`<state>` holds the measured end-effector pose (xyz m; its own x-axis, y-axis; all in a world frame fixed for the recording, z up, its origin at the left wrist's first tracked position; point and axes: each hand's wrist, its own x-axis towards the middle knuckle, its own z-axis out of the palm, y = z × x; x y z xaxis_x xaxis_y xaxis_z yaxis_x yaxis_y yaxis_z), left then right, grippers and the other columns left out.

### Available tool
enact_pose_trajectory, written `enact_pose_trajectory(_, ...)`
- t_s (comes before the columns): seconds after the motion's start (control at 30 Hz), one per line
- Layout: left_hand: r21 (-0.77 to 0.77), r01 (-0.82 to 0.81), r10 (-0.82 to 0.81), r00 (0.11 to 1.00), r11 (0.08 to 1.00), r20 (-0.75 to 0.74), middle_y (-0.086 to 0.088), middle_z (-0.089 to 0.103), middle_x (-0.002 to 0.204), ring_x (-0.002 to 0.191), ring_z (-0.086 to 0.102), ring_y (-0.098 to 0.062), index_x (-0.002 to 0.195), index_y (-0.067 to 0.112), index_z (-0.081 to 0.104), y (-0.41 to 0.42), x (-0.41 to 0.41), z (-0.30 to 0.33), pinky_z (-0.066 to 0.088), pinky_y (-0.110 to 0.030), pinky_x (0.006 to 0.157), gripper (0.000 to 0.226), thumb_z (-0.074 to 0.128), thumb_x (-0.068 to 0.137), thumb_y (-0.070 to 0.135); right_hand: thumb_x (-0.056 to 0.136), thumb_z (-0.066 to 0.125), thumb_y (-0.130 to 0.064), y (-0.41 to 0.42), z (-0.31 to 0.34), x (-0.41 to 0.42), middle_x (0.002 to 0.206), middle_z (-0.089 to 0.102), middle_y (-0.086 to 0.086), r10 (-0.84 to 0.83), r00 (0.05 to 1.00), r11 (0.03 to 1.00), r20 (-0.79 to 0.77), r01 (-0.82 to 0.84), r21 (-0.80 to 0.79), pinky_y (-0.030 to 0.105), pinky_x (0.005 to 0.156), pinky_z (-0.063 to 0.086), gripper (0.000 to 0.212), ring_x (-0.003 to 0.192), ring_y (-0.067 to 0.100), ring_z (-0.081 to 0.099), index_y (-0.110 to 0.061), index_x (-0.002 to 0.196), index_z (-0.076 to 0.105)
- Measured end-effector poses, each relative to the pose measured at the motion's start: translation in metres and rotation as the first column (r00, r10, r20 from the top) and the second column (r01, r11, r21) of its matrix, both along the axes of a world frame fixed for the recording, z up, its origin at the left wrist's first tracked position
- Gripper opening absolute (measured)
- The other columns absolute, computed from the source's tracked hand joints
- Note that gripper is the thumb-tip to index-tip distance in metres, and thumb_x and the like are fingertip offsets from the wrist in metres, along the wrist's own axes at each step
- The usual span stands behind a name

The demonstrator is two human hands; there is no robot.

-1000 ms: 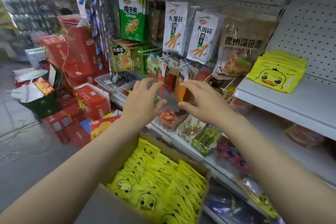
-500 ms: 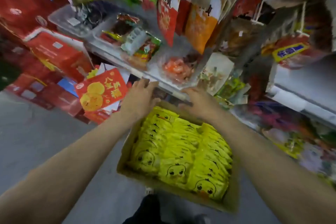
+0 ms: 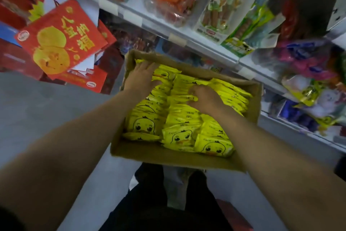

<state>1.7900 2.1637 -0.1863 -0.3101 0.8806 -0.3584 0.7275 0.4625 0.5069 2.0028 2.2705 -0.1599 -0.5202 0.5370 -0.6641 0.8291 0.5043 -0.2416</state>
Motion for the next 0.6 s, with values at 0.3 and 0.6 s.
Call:
enact_pose_trajectory(0.3,-0.113,-0.012,-0.005,0.988,0.994,-0.151,-0.014,0.043,0.133,0.127,0.036,-0.035,0.142,0.018,0.041,0.006,0.01,-0.02,0.039,-0.046,0.1,0.061,0.068,0.087,0.023,0.078,0.078,-0.039,-0.011,-0.025,0.024,0.111,0.063,0.001,-0.056,0.997,0.998,-0.045,0.054,-0.043,0.032,0.079,0.046,0.036,0.107,0.022,0.059,-0.025,0.109,0.066)
enact_pose_trajectory(0.6,0.06,-0.063,0.072,0.983,0.996,-0.167,-0.016,0.055,0.115,0.109,0.046,-0.037,0.107,0.008,0.066,-0.005,0.004,-0.021,0.041,-0.046,0.093,0.022,0.064,0.087,0.018,0.084,0.073,-0.036,-0.014,-0.045,0.02,0.119,0.058,0.005,0.05,0.998,0.997,0.033,-0.052,0.06,0.033,0.083,0.045,0.034,0.12,0.026,0.049,-0.025,0.116,0.07)
